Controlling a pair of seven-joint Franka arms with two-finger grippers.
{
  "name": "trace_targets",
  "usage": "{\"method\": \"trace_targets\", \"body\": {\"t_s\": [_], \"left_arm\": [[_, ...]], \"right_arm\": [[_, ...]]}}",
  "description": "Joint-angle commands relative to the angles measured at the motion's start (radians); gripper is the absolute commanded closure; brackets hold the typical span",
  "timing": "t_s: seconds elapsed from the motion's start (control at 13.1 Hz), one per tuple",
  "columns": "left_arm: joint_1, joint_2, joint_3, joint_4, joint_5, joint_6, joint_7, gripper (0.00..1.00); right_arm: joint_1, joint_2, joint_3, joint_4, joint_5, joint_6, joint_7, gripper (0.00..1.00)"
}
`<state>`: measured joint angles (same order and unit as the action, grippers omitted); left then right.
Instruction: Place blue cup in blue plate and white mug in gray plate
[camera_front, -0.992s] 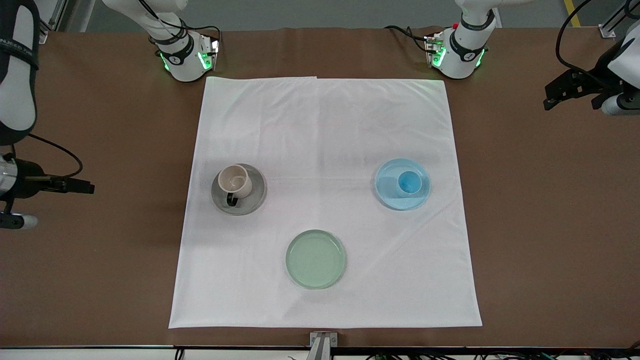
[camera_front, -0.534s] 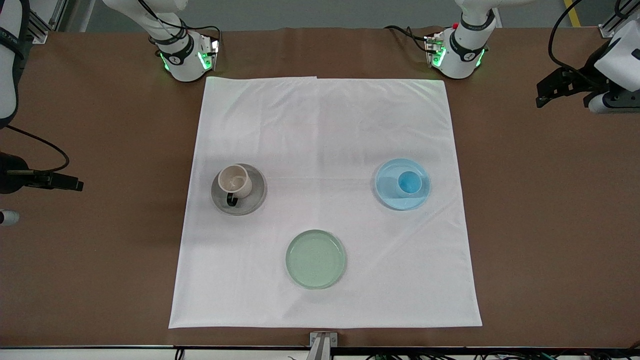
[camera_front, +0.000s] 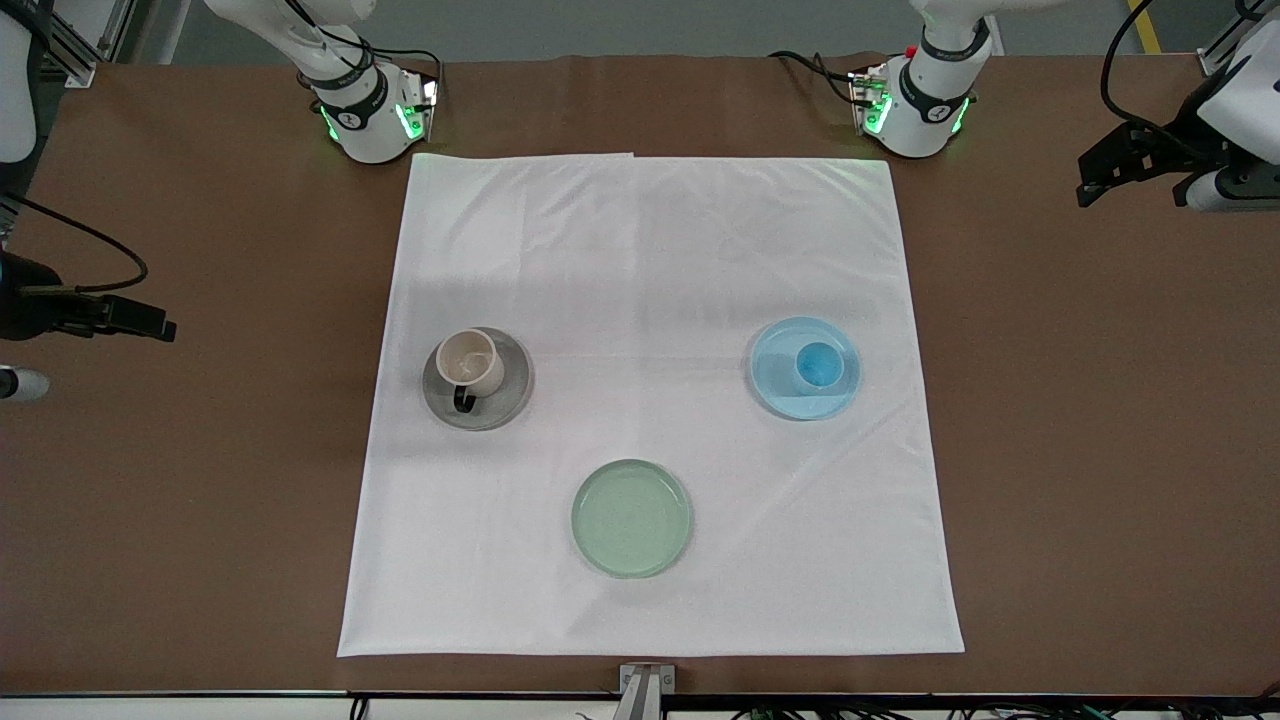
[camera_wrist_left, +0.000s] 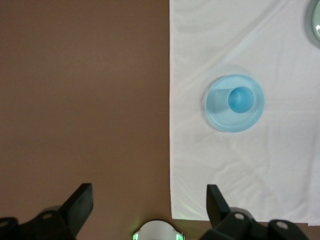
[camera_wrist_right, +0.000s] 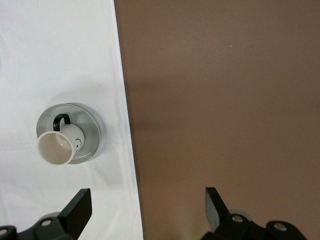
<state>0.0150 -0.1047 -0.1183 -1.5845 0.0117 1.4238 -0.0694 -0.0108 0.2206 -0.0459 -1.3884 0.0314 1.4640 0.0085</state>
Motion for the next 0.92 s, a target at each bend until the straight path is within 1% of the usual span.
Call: {"method": "trace_targets", "body": {"t_s": [0.0, 0.38, 0.61, 0.84], "left_arm": [[0.002, -0.018, 0.005, -0.020, -0.015, 0.024, -0.001, 0.00], [0.005, -0.018, 0.006, -0.019, -0.015, 0.041, -0.001, 0.00], [0.005, -0.018, 0.008, -0.015, -0.015, 0.046, 0.000, 0.00], [0.005, -0.018, 0.008, -0.017, -0.015, 0.046, 0.002, 0.00]], "right_arm": [[0.047, -0.138, -0.049, -0.173, -0.013, 0.061, -0.008, 0.00], [0.040, -0.210, -0.052, -0.172, -0.013, 0.016, -0.022, 0.00], [0.037, -0.274, -0.046, -0.164, -0.013, -0.016, -0.022, 0.00], [0.014, -0.302, -0.038, -0.158, -0.013, -0.045, -0.022, 0.00]]}}
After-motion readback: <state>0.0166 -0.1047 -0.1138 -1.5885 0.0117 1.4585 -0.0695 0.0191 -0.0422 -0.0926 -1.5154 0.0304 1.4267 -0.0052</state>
